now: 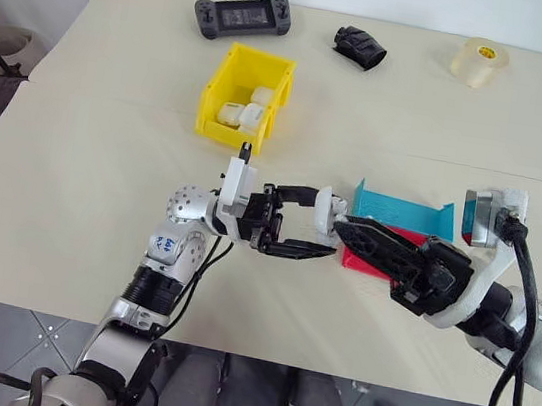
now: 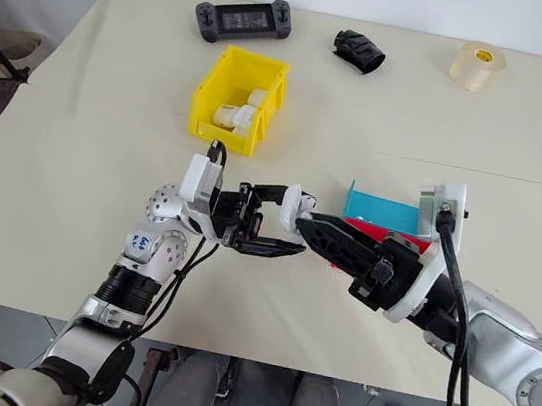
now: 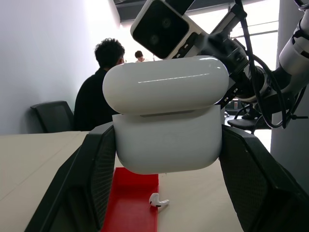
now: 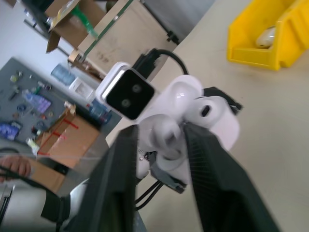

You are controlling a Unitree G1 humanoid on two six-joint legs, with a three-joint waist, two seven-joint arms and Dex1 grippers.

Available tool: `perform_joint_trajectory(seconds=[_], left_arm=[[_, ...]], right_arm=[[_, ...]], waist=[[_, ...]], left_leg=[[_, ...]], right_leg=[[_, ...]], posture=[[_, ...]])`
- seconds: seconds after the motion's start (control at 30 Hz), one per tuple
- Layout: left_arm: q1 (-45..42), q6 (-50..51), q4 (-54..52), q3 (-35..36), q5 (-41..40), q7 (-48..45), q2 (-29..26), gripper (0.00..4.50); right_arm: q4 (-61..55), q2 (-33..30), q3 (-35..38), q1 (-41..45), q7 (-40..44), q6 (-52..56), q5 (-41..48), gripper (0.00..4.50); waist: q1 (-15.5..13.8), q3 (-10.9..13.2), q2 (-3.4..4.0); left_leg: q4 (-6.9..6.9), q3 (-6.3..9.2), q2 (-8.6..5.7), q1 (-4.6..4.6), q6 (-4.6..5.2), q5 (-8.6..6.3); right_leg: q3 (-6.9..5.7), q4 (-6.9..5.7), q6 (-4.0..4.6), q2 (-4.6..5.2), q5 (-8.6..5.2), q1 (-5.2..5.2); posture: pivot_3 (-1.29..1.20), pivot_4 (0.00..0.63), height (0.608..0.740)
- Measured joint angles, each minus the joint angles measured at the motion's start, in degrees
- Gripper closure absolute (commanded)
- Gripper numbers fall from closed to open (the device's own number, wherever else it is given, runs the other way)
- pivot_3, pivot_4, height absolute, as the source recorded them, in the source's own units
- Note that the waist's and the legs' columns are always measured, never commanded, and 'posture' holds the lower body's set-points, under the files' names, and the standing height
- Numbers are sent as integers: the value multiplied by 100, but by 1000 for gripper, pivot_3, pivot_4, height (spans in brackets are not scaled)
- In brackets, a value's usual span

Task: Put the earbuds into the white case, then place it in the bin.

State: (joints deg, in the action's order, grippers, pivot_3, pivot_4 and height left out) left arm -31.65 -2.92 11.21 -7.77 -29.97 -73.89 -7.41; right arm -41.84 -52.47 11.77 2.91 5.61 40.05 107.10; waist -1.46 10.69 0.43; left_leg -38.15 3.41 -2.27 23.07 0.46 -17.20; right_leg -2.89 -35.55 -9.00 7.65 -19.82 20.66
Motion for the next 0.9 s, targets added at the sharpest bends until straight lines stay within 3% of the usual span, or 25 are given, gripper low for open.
perform_joint_trajectory(seconds=[0.2,0.37,0.47,0.57,0.7,0.9], left_arm=[[61,29,1,1,84,42,-21,1668],[59,-48,-196,2,176,40,-304,1668],[75,-156,-206,-57,631,59,-839,1668],[35,-388,-220,-272,1314,134,-1257,1668],[-211,-234,-366,-509,1990,558,-1421,1668],[-428,135,-692,-929,2440,712,-1561,1668]], right_arm=[[-98,-123,121,-142,323,36,-179,77],[22,-278,887,-1145,1113,287,-1069,31],[277,-235,1520,-1807,1825,257,-1902,31],[534,-72,1666,-1985,2198,212,-2525,690],[487,-51,1439,-1684,2517,-32,-3492,2088],[112,145,330,-397,2457,-62,-4025,4190]], waist=[[-12,1,-1],[-34,4,-8],[-17,4,-9],[-3,3,-7],[-6,3,-8],[7,3,-7]], left_leg=[[0,1,-1,0,0,0],[1,3,-4,1,1,0],[3,1,-8,-3,1,0],[5,-1,-5,-9,0,0],[4,1,-1,-8,0,0],[8,3,1,-7,-3,1]], right_leg=[[-2,1,0,1,0,-1],[-6,4,-1,3,1,-6],[-6,2,0,-8,1,-6],[1,-1,0,-6,1,-6],[3,-1,0,-4,1,-4],[2,-3,0,-4,1,1]], posture=[[0,150,740],[0,150,740],[0,150,740],[0,150,740],[0,150,740],[0,150,740]])
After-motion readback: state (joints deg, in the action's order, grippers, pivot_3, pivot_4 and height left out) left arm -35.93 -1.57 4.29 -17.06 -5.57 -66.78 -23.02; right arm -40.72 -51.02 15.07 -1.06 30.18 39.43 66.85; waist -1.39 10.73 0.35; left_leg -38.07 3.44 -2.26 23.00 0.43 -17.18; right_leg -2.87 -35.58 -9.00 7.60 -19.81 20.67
